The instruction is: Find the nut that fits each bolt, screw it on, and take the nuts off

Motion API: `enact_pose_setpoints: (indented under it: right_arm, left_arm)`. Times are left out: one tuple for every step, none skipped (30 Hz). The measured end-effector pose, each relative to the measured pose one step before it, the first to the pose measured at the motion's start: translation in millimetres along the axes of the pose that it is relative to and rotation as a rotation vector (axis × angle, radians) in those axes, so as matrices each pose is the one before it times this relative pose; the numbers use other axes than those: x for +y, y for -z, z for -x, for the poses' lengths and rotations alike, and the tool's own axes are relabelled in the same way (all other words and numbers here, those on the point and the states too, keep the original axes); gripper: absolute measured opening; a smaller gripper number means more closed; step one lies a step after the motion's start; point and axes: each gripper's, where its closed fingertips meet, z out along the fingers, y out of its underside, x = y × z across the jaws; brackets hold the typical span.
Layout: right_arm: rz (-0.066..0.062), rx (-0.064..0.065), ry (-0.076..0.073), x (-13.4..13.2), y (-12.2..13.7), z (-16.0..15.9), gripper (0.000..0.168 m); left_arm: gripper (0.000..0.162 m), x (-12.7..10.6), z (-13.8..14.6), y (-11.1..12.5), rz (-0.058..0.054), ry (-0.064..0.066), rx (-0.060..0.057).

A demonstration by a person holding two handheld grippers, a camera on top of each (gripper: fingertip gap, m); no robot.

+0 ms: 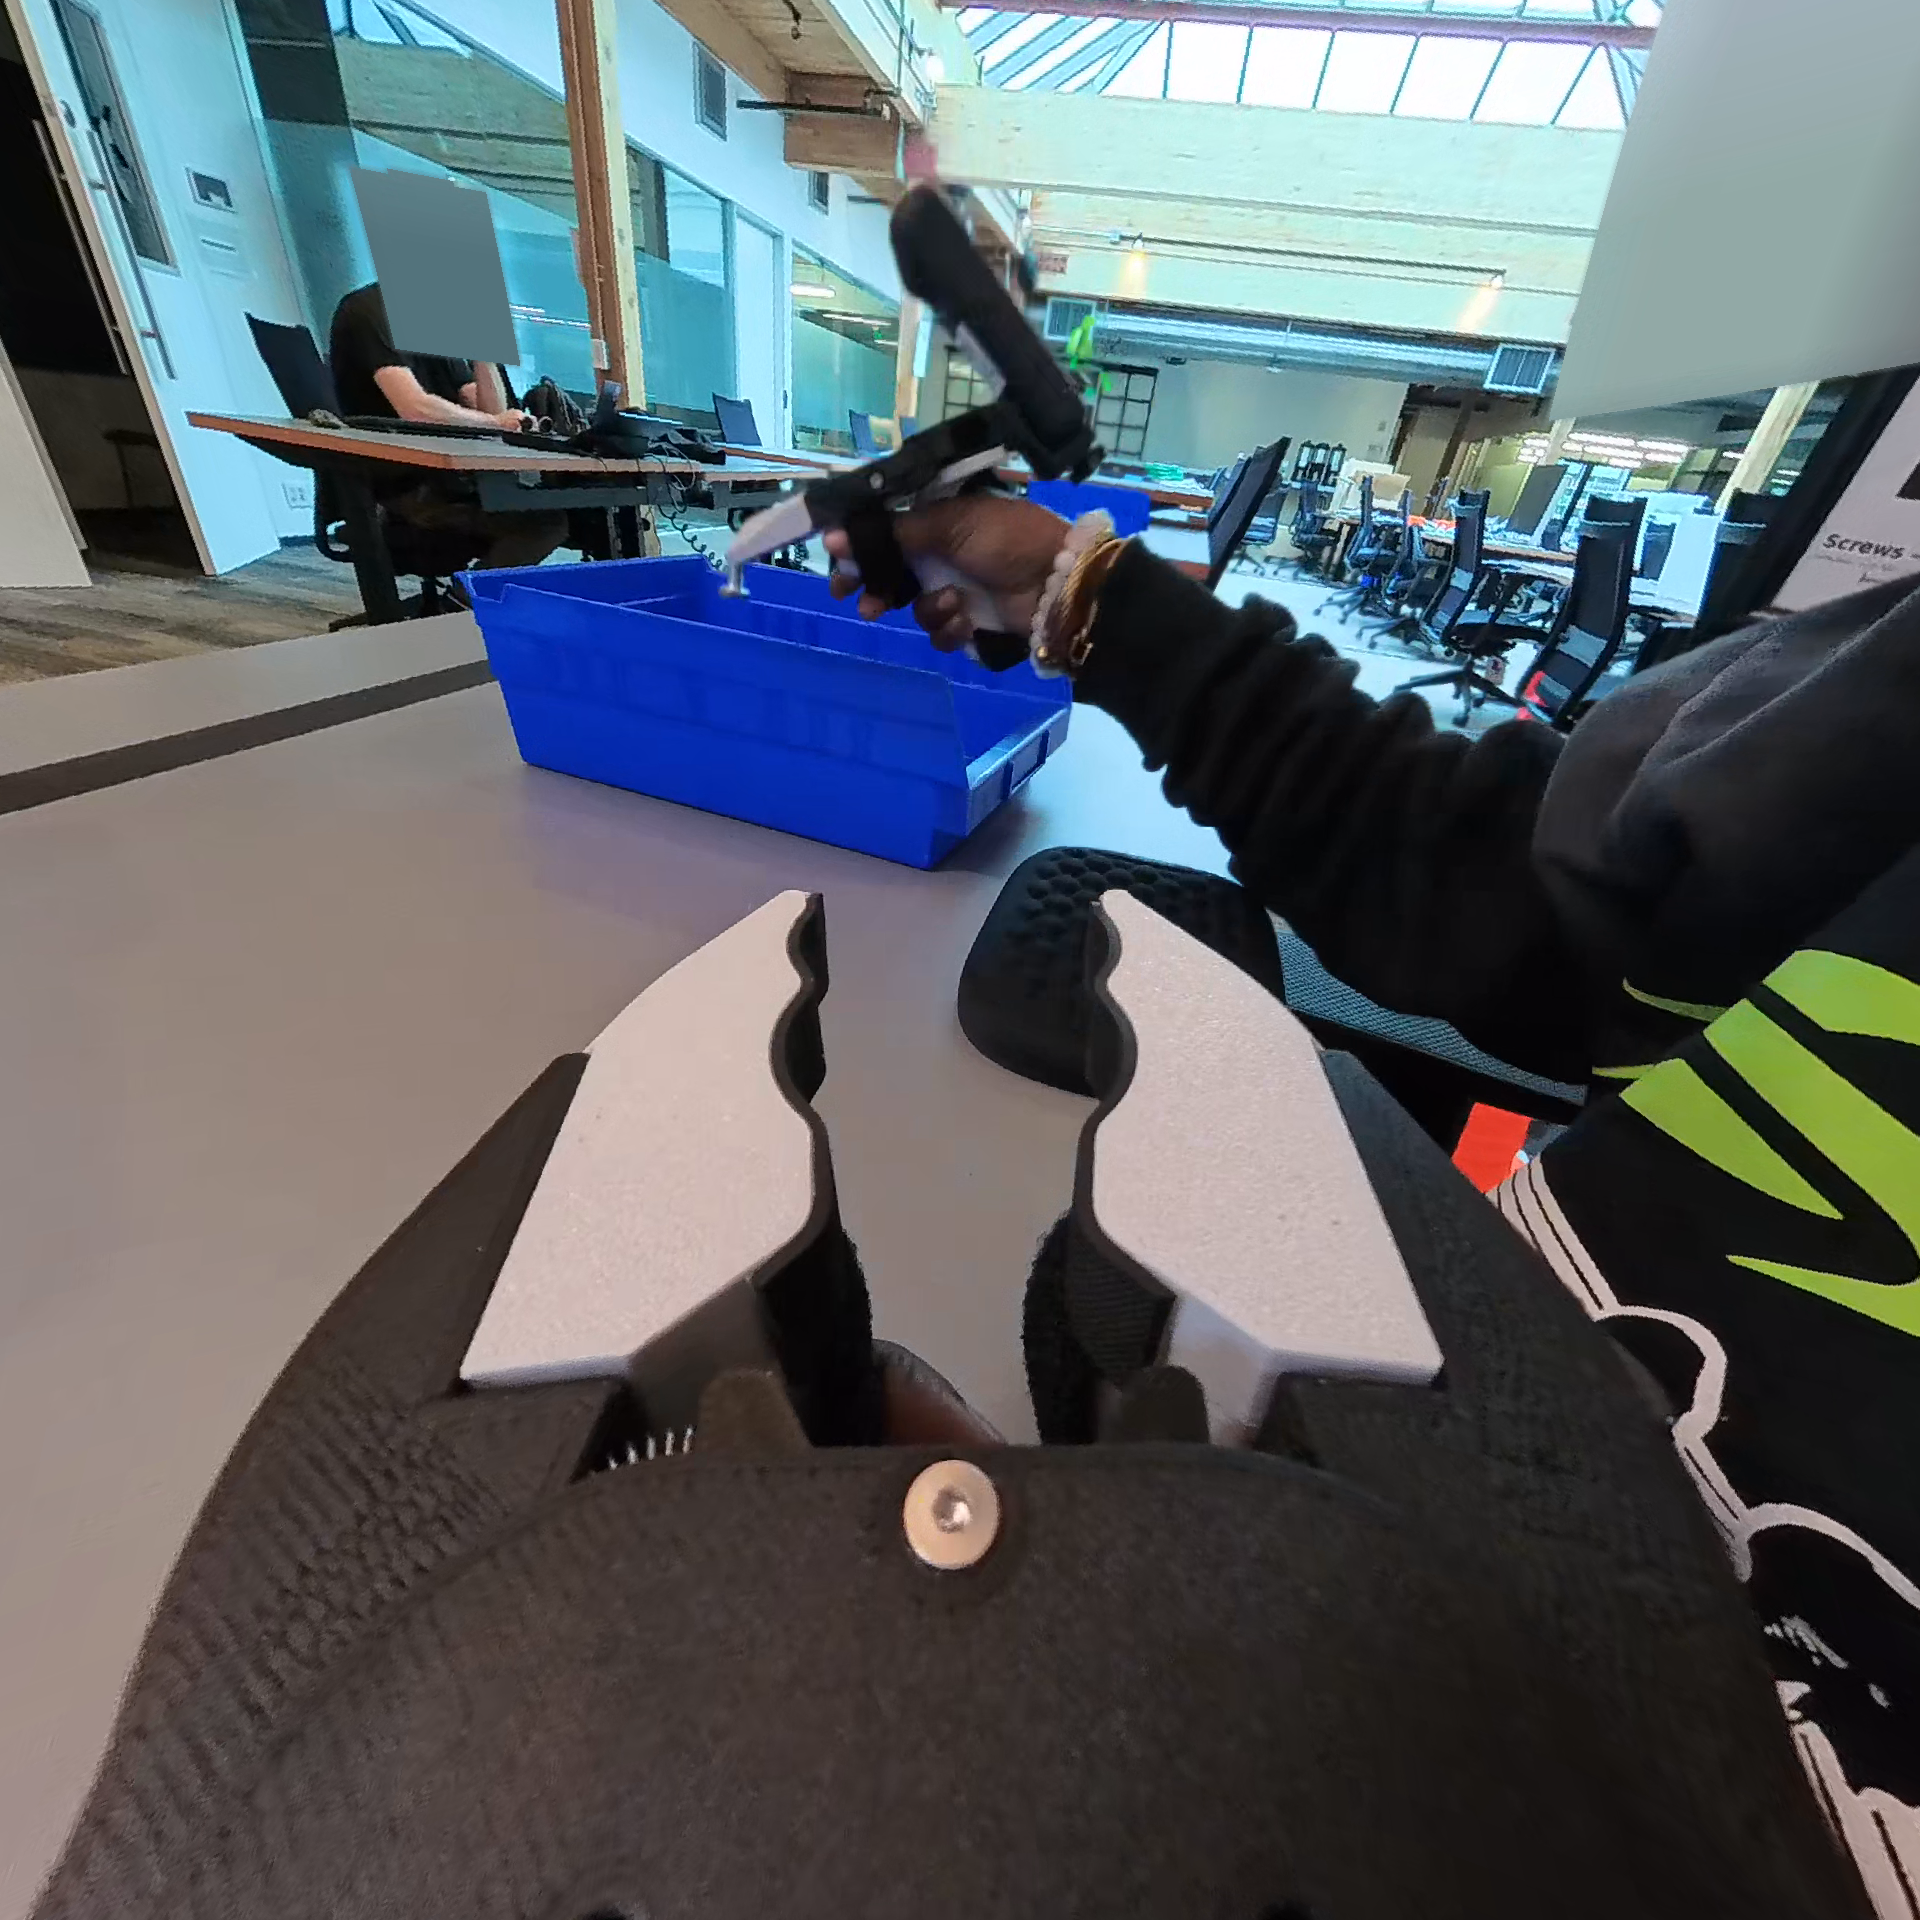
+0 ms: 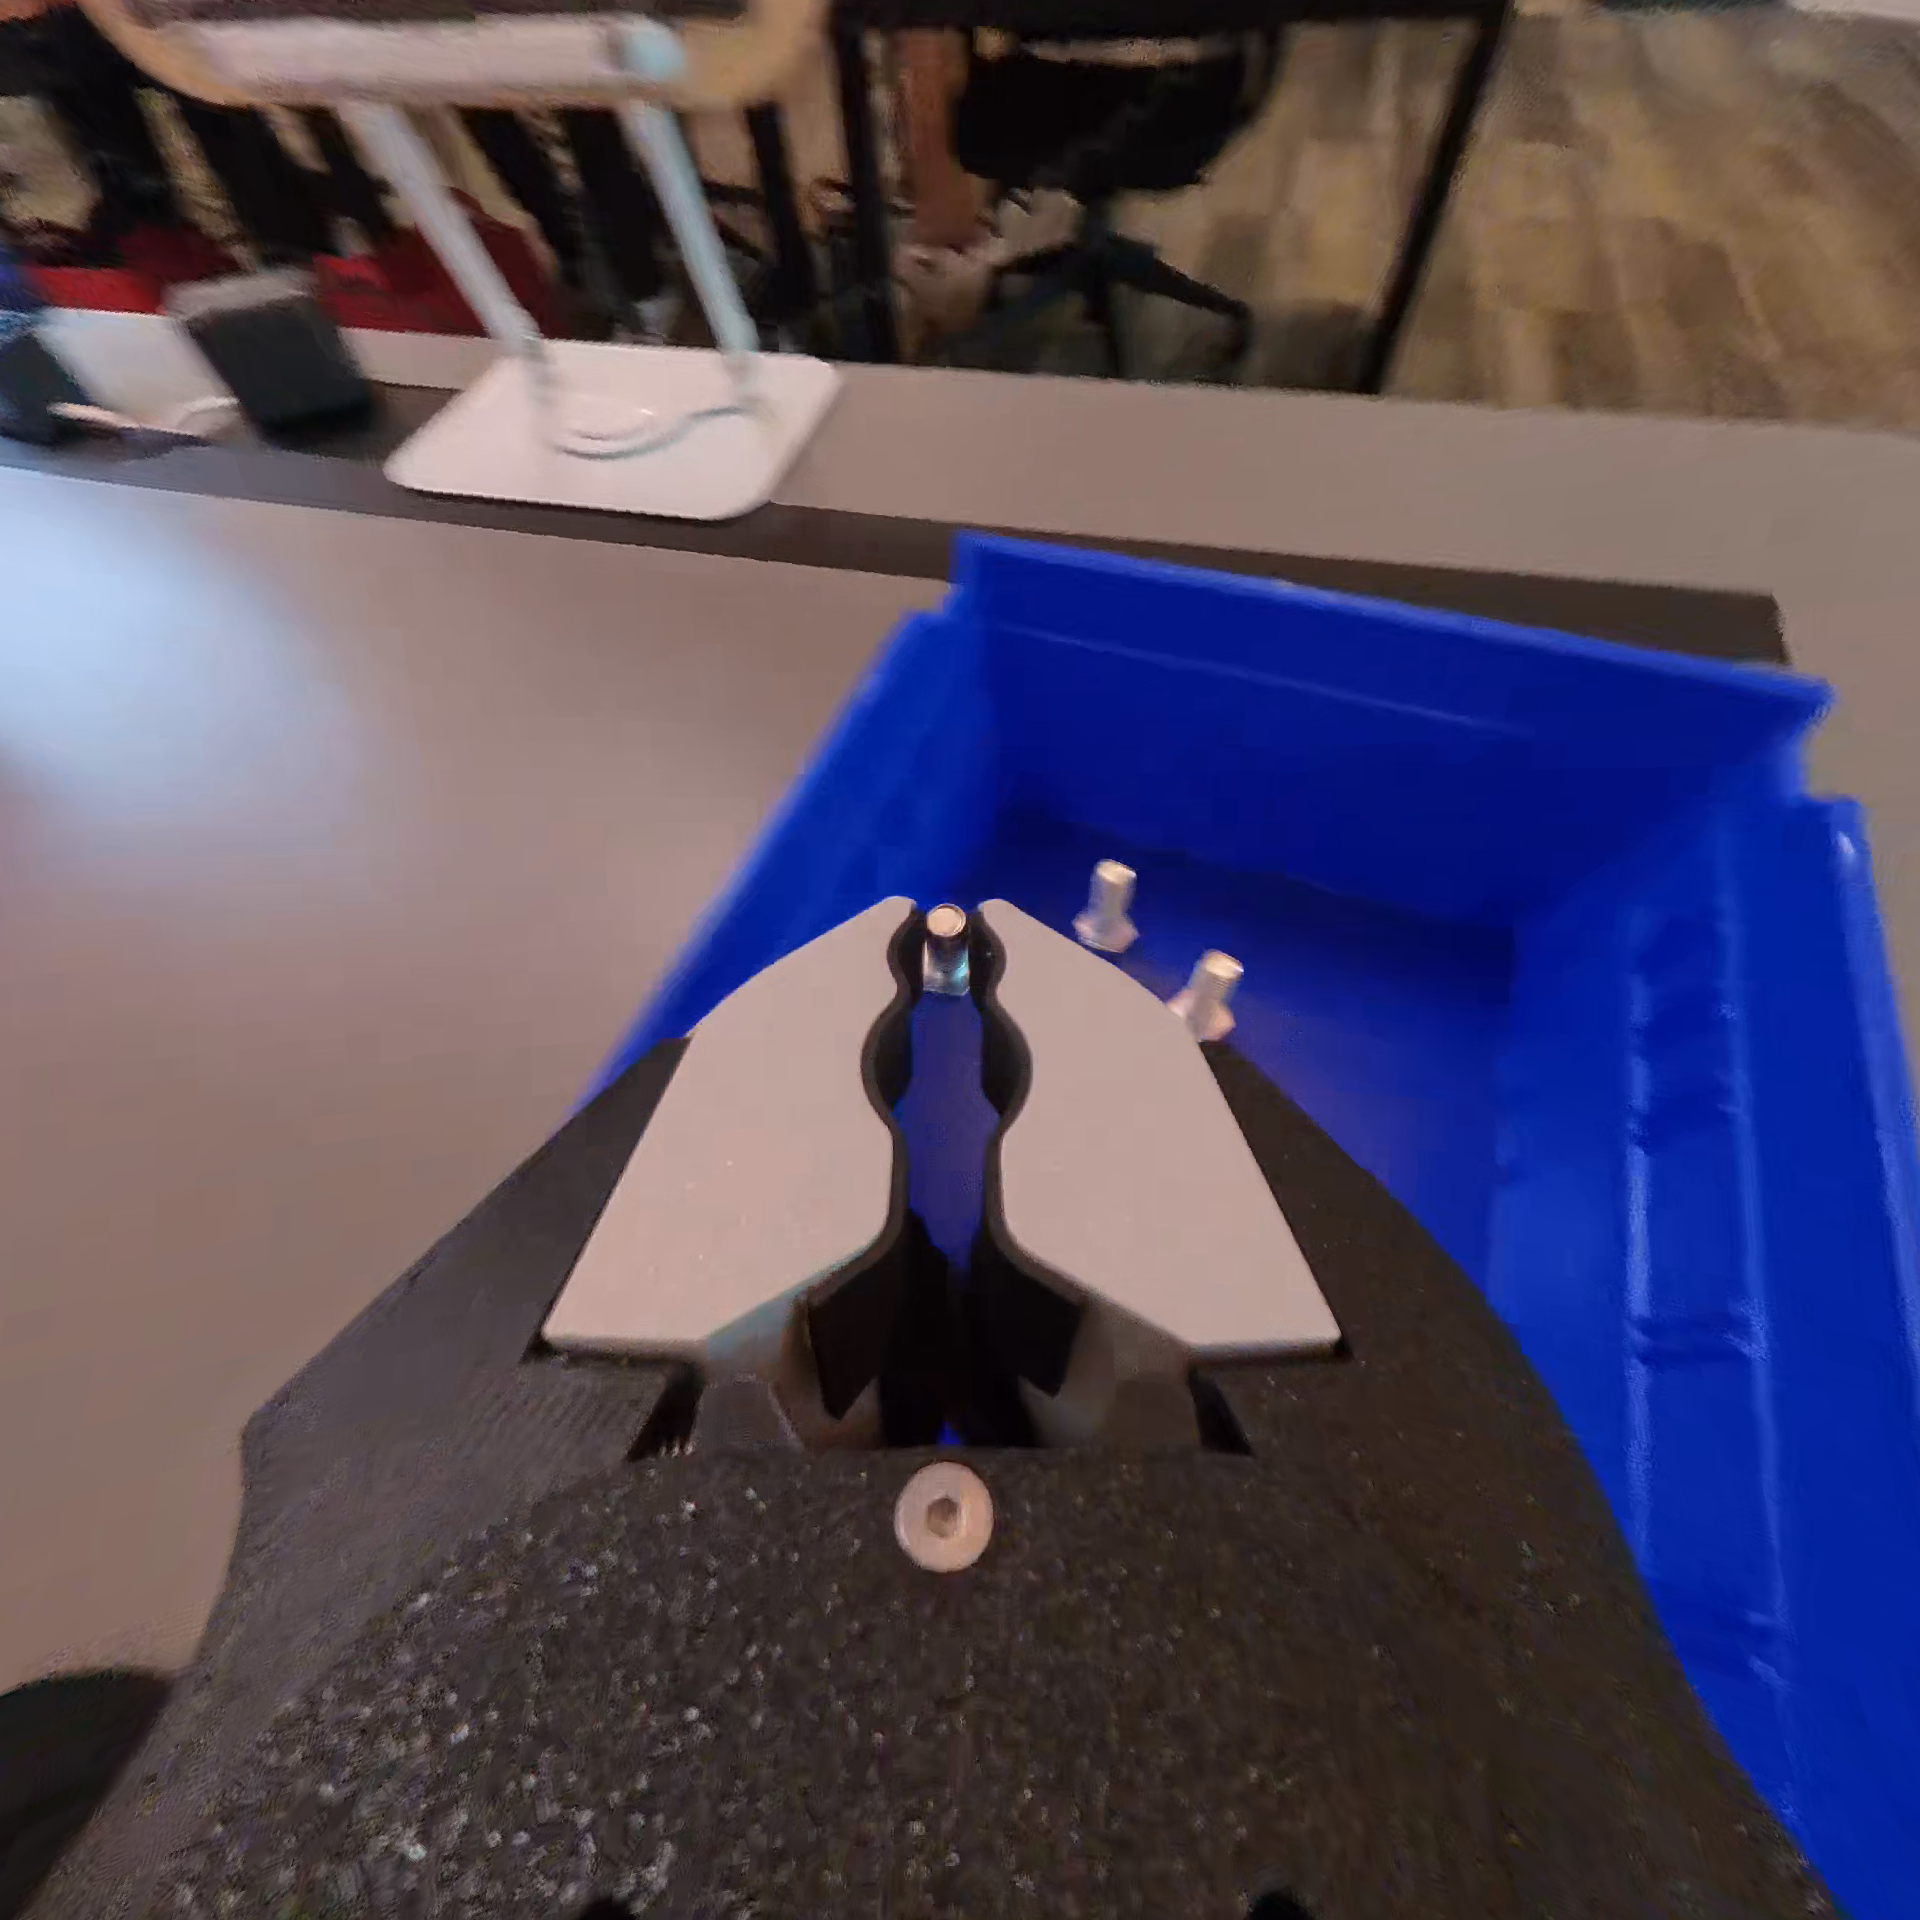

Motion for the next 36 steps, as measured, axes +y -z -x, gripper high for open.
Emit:
enact_pose_setpoints:
  right_arm:
    - [0.0239,0.0395,-0.0198,7.49,-6.43,-15.22,0.008]
    - [0.0235,0.0349,-0.0109,7.67,-7.6,-12.94,0.008]
    - [0.0212,0.0319,-0.0035,7.35,-8.07,-11.03,0.008]
    - [0.0238,0.0306,-0.0022,7.52,-8.12,-10.16,0.008]
    - [0.0291,0.029,-0.0057,7.95,-7.85,-9.46,0.008]
    - [0.0316,0.0237,-0.0081,7.78,-7.31,-8.13,0.008]
    - [0.0317,0.0166,-0.0093,7.21,-6.52,-6.55,0.008]
    - [0.0265,0.0105,-0.0109,5.77,-5.23,-5.01,0.008]
    - [0.018,0.0066,-0.0104,4.05,-3.61,-3.55,0.008]
    - [0.0125,0.0076,-0.007,2.83,-2.23,-2.81,0.008]
    - [0.009,0.007,-0.0033,2.17,-1.35,-2.11,0.008]
    - [0.0047,0.0038,-0.0013,1.33,-0.79,-0.96,0.008]
    - [0.0034,0.001,0.0002,1.07,-0.4,-0.28,0.008]
    - [0.004,0.0012,0.0003,0.88,-0.21,-0.12,0.008]
    - [0.0041,0.0021,0.0002,0.69,-0.28,-0.28,0.008]
    - [0.0036,0.0021,0.0008,0.55,-0.1,-0.29,0.008]
    - [0.0033,0.0022,0.0014,0.5,-0.29,-0.27,0.008]
    - [0.0051,0.0022,0.0022,0.71,-0.18,-0.24,0.008]
    - [0.0056,0.0025,0.0025,0.84,-0.21,-0.3,0.008]
    - [0.0048,0.0008,0.0026,0.84,-0.16,0.16,0.008]
    - [0.0049,-0.0039,0.0015,0.71,-0.02,0.85,0.009]
    - [0.0016,-0.0052,-0.001,0.06,0.39,1.19,0.011]
    - [-0.005,-0.0027,-0.0018,-1.19,1.39,1.06,0.014]
    - [-0.0129,-0.0007,-0.002,-2.74,2.6,0.88,0.015]
    - [-0.0209,-0.0013,-0.0029,-4.29,4.03,1.37,0.017]
    - [-0.0287,-0.0016,-0.004,-5.78,5.47,2.19,0.018]
    - [-0.038,-0.0038,-0.0025,-7.41,7.17,3.41,0.021]
    - [-0.0508,-0.0122,0.001,-9.4,8.85,6.09,0.024]
    - [-0.0657,-0.0244,0.0032,-11.74,10.63,9.42,0.028]
    - [-0.0775,-0.0322,0.0029,-13.46,11.82,12.23,0.031]
    - [-0.0832,-0.0409,0.0024,-14.31,12.41,14.67,0.033]
    - [-0.0851,-0.0497,-0.0015,-14.57,12.32,16.96,0.035]
    - [-0.0836,-0.0539,-0.0066,-14.0,11.86,18.49,0.036]
    - [-0.0745,-0.053,-0.0089,-12.26,11.31,18.87,0.036]
    - [-0.0607,-0.0481,-0.0084,-9.6,10.37,18.6,0.036]
    - [-0.0447,-0.0456,-0.0065,-6.44,9.14,18.23,0.036]
  left_arm:
    - [0.048,-0.17,0.26,0.14,-0.0017,0.0022,-0.0003]
    - [0.048,-0.05,0.29,0.07,-0.0008,0.0021,-0.0002]
    - [0.048,-0.04,0.13,-0.06,-0.0001,0.0019,0.0004]
    - [0.048,0.0,0.23,-0.03,0.0003,0.0016,-0.0002]
    - [0.048,0.08,0.13,0.04,0.0,0.0008,-0.0003]
    - [0.048,-0.1,0.02,0.08,-0.0008,0.0001,-0.0006]
    - [0.048,-0.19,0.13,0.13,-0.0014,0.0,-0.0009]
    - [0.048,-0.08,0.14,0.09,-0.0012,0.0004,-0.0005]
    - [0.048,-0.11,0.04,0.12,-0.0007,0.0008,-0.0001]
    - [0.048,-0.1,0.16,0.09,-0.0006,0.0009,-0.0003]
    - [0.048,-0.07,0.06,0.05,-0.0005,0.0004,-0.0004]
    - [0.048,-0.05,0.17,0.02,-0.0002,0.0003,-0.0004]
    - [0.048,0.03,-0.05,0.02,0.0002,0.0003,0.0002]
    - [0.048,0.03,-0.07,0.01,0.0002,-0.0001,0.0006]
    - [0.048,-0.03,0.0,0.03,-0.0003,-0.0006,-0.0003]
    - [0.048,-0.1,0.07,0.08,-0.0008,-0.0008,-0.0005]
    - [0.048,-0.08,-0.06,0.04,-0.0008,-0.0007,-0.0005]
    - [0.048,-0.08,0.06,0.09,-0.0006,-0.0003,-0.0006]
    - [0.048,-0.09,-0.02,0.08,-0.0007,-0.0002,-0.0001]
    - [0.048,-0.08,0.08,0.05,-0.0006,-0.0004,0.0]
    - [0.048,0.01,-0.01,0.05,0.0,-0.0006,-0.0003]
    - [0.048,0.04,0.0,0.02,0.0003,-0.0002,0.0001]
    - [0.048,0.05,0.03,-0.02,0.0004,0.0003,0.0003]
    - [0.048,0.03,0.04,-0.03,0.0003,0.0004,0.0002]
    - [0.048,-0.15,0.05,0.06,-0.0004,0.0003,-0.0003]
    - [0.048,-0.09,0.05,0.04,-0.0007,0.0002,-0.0001]
    - [0.048,-0.04,0.06,0.07,-0.0003,-0.0001,-0.0001]
    - [0.048,-0.14,-0.08,0.06,-0.0004,-0.0008,-0.0004]
    - [0.048,-0.05,0.09,0.15,-0.0005,-0.0011,-0.0011]
    - [0.048,-0.11,-0.01,-0.01,-0.0003,-0.0014,-0.0009]
    - [0.048,-0.01,-0.05,0.04,0.0005,-0.0013,-0.0007]
    - [0.048,-0.06,-0.06,-0.07,0.0009,-0.0011,-0.0005]
    - [0.048,-0.06,-0.07,0.01,0.0001,-0.0015,-0.0005]
    - [0.048,-0.32,-0.1,0.14,-0.0012,-0.003,-0.0011]
    - [0.048,-0.93,-0.6,0.45,-0.004,-0.005,-0.0005]
    - [0.048,-1.55,-0.74,0.76,-0.0079,-0.0062,-0.0006]
